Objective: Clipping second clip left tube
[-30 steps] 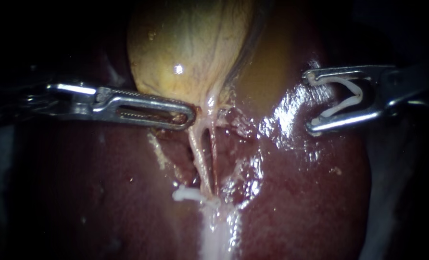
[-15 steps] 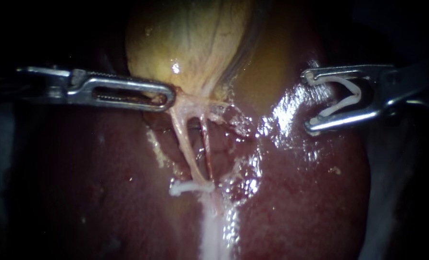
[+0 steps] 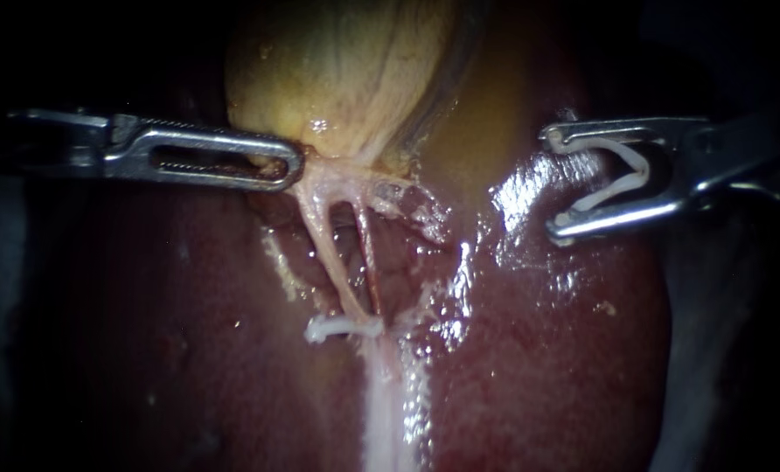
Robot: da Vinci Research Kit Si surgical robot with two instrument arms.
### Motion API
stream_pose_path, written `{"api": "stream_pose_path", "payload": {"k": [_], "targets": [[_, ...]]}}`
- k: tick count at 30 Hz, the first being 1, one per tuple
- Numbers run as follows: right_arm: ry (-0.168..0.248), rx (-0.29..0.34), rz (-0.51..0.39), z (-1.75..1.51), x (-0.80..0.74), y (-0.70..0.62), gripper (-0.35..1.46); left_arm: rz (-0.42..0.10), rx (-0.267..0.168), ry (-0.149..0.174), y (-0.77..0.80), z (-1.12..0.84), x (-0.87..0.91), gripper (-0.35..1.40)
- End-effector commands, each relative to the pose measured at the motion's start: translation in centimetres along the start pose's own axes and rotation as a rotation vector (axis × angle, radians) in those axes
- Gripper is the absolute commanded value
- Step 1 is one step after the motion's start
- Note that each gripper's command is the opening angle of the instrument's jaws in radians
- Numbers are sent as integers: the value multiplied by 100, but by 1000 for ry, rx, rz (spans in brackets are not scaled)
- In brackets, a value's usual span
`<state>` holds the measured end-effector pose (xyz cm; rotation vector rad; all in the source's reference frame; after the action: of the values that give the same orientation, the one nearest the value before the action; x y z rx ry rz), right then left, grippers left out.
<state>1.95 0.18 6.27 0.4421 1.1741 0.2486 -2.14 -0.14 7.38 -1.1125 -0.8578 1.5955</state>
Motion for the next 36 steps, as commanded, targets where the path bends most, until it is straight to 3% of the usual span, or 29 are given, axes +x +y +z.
{"api": "stream_pose_path", "payload": {"k": [1,14,36], "targets": [[0,-2,-2,4,-1,-2,49,1,1,0,0,0,0,-35],[-9,3,-27,74,-23,-23,50,1,2,0,0,1,-2,-35],[-59,39,8,152,-59,-38,49,0,5,3,5,2,-4,-35]]}}
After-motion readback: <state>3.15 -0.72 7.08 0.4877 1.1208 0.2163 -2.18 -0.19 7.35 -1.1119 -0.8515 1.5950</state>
